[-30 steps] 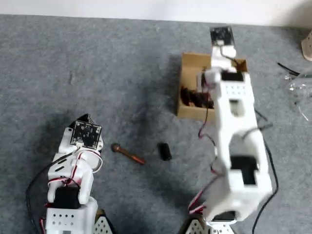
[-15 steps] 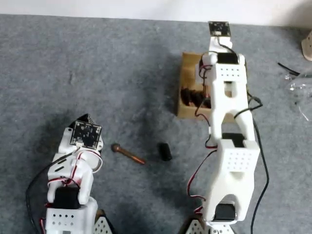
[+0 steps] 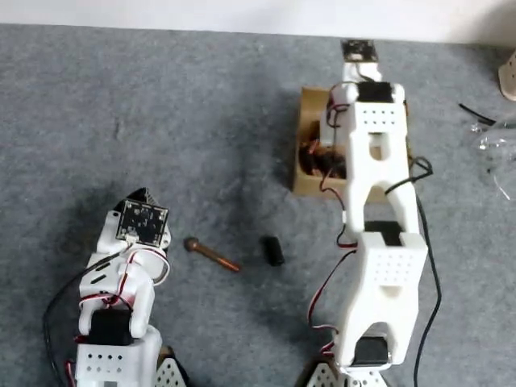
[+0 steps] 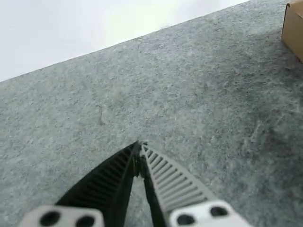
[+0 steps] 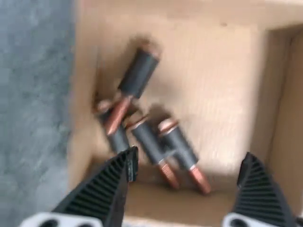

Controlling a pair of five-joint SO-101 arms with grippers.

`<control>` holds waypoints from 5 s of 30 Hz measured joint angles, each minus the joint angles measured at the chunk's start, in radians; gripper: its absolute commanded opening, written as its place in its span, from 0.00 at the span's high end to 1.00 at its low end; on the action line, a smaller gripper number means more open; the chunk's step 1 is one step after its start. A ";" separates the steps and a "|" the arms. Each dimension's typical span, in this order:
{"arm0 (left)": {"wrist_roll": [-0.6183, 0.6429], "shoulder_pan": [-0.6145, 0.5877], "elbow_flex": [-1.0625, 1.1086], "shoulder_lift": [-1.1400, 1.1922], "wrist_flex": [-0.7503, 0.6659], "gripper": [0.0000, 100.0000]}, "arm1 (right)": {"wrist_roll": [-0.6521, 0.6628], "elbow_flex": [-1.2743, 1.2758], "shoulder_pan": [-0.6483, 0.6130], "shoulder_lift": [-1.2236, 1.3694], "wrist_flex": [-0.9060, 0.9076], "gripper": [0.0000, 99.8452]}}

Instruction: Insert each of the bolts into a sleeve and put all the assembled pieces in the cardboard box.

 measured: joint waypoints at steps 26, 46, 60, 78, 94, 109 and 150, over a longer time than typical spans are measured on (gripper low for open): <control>0.112 -0.130 0.000 0.000 -0.054 0.99 | 0.141 0.718 -0.509 -0.618 0.081 0.70; 0.247 -0.267 0.000 0.000 -0.103 0.99 | 0.255 1.289 -0.669 -0.816 -0.450 0.70; 0.250 -0.281 0.000 0.000 -0.106 0.99 | 0.325 1.143 -0.855 -0.509 -0.479 0.70; 0.250 -0.279 0.000 -0.002 -0.109 0.99 | 0.328 0.974 -0.769 -0.388 -0.422 0.70; 0.250 -0.279 0.000 -0.002 -0.109 0.99 | 0.081 1.309 -0.519 -0.973 -0.341 0.70; 0.250 -0.279 0.000 -0.002 -0.110 0.99 | 0.103 1.513 -0.479 -0.980 -0.566 0.70; 0.250 -0.279 0.000 -0.002 -0.114 0.99 | 0.109 1.369 -0.284 -0.543 -0.660 1.00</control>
